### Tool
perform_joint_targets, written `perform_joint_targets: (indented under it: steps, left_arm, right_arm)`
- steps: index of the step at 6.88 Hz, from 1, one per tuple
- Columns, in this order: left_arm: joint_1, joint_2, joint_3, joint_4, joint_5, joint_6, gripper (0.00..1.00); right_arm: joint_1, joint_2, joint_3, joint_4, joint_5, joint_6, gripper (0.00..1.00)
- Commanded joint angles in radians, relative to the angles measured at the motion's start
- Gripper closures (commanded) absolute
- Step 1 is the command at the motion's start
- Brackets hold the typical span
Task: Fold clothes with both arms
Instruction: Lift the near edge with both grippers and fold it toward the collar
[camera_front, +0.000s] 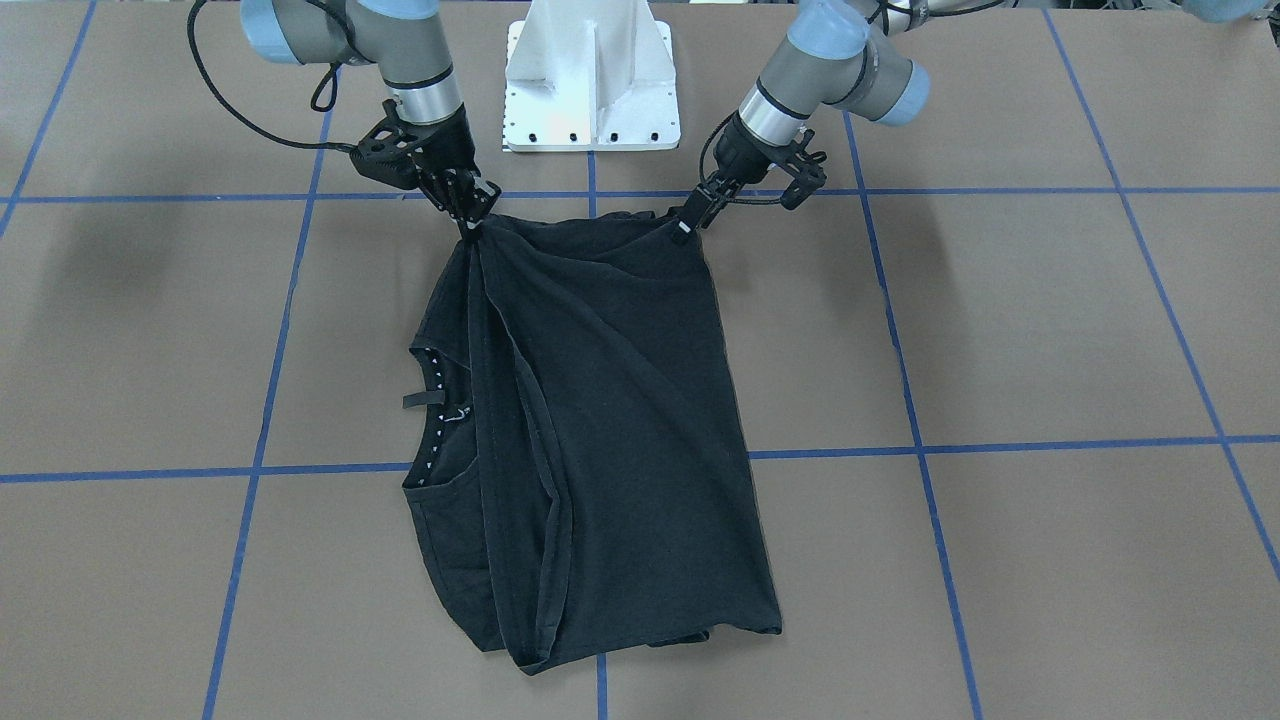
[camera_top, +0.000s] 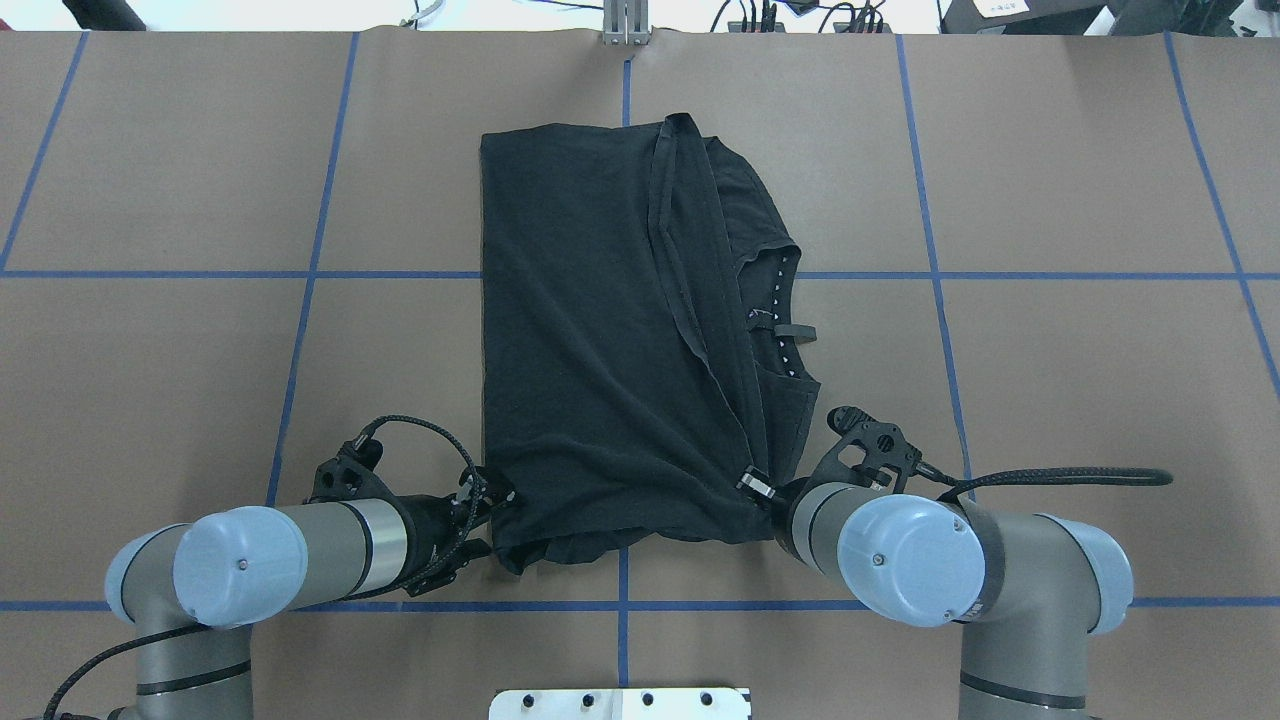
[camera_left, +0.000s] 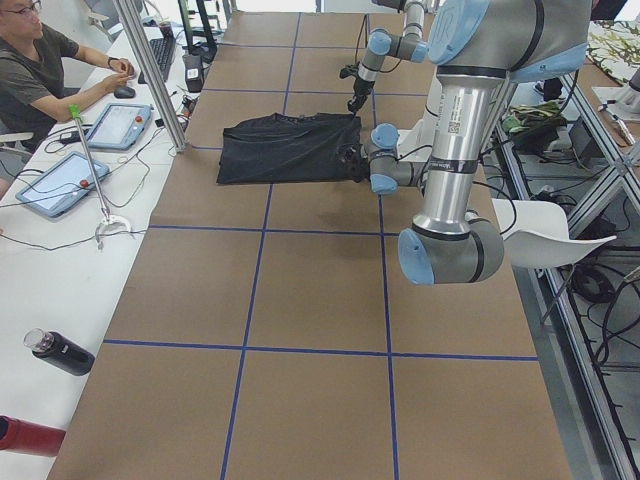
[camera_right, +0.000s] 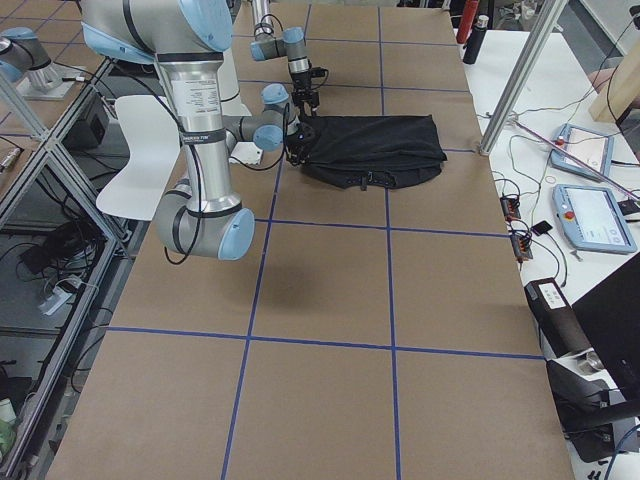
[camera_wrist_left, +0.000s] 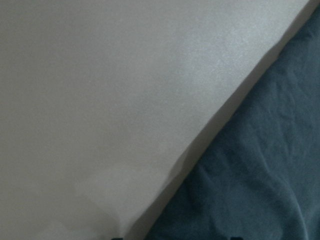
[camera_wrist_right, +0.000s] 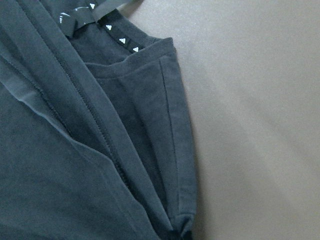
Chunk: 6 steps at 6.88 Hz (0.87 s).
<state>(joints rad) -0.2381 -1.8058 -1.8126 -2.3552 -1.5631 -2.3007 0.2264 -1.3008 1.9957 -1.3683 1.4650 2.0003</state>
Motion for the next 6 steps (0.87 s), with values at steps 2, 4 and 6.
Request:
perform_joint_targets:
  steps: [2,4,6]
  left_arm:
    - [0.002,-0.001,-0.007,0.002,-0.002,-0.034,0.85]
    - [0.012,0.002,-0.019,0.004,-0.005,-0.046,1.00]
    - [0.019,0.041,-0.077,0.010,-0.011,-0.045,1.00]
  right_arm:
    - [-0.004,0.000,0.000,0.000,-0.002,0.000,1.00]
    - [-0.006,0.003,0.000,0.000,-0.003,0.003,1.00]
    - [-0.002,-0.002,0.006,0.000,-0.002,0.002,1.00]
